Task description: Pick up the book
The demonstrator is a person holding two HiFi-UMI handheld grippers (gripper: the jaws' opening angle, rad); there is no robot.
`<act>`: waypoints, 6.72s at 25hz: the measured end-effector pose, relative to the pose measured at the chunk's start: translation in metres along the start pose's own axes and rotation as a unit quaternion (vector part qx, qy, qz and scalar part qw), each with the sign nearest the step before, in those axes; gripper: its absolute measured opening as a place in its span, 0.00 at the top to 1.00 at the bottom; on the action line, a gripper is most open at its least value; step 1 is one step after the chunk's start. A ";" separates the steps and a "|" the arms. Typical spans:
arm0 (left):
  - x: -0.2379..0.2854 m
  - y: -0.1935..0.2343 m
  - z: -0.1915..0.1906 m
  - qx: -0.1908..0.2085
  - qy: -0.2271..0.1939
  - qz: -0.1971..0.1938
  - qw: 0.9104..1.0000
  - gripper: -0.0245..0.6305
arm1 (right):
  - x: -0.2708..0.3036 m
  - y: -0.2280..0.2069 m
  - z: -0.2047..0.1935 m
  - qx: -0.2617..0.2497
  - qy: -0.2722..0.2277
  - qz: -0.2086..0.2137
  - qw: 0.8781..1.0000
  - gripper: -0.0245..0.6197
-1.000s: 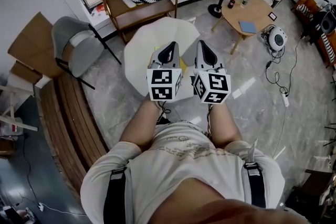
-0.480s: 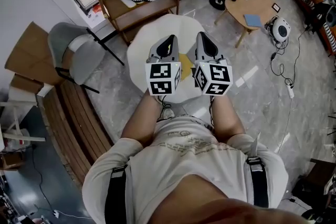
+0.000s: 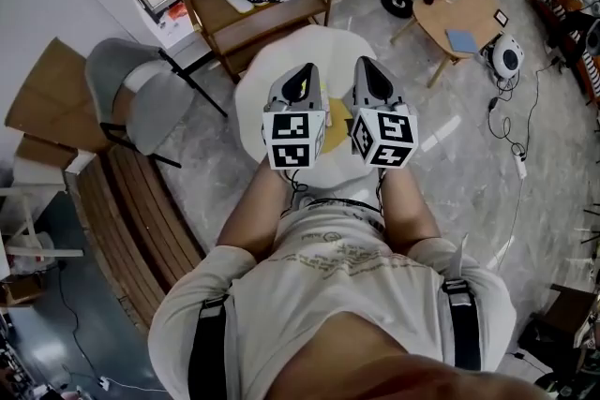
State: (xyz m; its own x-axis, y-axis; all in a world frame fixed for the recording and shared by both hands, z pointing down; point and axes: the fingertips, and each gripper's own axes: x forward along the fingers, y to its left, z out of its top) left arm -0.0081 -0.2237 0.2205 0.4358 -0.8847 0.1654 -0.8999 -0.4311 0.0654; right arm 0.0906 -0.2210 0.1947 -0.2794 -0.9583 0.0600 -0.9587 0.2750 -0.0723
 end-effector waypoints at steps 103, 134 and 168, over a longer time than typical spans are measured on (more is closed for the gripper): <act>0.036 0.131 -0.596 -0.225 0.306 0.132 0.916 0.94 | 0.286 0.019 -0.796 -0.170 0.441 0.035 0.880 0.60; 0.015 0.142 -0.660 -0.190 0.354 0.082 0.912 0.94 | 0.291 -0.035 -0.851 -0.232 0.512 -0.174 0.809 0.64; 0.036 0.100 -0.577 -0.207 0.330 0.078 0.918 0.94 | 0.209 -0.038 -0.751 0.141 0.534 0.074 0.830 0.84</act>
State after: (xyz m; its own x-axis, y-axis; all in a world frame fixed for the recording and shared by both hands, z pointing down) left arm -0.0908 -0.1960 0.8012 0.3218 -0.5709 0.7553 -0.9380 -0.0833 0.3366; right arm 0.0292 -0.3737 0.9580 -0.4246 -0.2588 0.8676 -0.9014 0.2108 -0.3782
